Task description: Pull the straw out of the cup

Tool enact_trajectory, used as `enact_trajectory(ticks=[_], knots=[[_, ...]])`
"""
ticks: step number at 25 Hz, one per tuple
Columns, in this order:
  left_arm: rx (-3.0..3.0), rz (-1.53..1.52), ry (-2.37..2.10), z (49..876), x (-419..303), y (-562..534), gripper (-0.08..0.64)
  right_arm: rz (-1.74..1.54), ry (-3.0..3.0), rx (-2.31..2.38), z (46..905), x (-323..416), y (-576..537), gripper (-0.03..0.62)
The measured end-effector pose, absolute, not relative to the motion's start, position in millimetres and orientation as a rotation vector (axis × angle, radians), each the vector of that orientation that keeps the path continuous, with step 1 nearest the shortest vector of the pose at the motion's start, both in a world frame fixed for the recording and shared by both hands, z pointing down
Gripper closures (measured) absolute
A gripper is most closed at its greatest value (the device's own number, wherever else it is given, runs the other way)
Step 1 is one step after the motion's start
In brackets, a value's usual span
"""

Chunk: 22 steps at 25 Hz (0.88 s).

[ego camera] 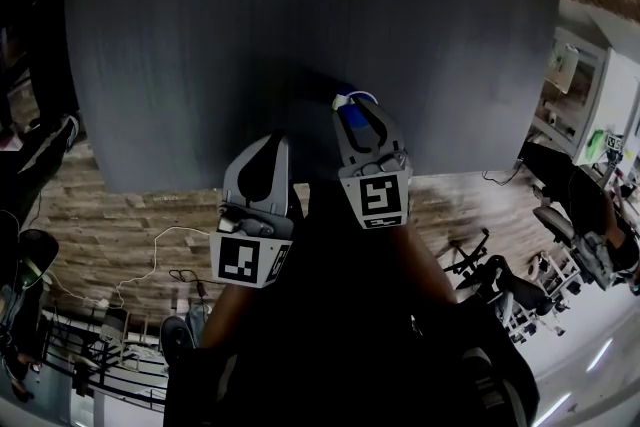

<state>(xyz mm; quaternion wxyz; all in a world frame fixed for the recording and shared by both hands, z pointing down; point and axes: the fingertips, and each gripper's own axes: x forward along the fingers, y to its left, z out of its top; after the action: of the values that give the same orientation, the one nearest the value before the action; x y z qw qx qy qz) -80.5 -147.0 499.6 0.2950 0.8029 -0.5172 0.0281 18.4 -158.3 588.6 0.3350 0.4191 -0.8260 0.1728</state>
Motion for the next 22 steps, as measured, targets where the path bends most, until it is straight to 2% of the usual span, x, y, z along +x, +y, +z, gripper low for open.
enact_trajectory(ticks=[22], knots=[[2.141, 0.058, -1.388, 498.7, -83.6, -147.3, 0.555, 0.417, -2.122, 1.146, 593.1, 26.3, -162.7, 0.545]])
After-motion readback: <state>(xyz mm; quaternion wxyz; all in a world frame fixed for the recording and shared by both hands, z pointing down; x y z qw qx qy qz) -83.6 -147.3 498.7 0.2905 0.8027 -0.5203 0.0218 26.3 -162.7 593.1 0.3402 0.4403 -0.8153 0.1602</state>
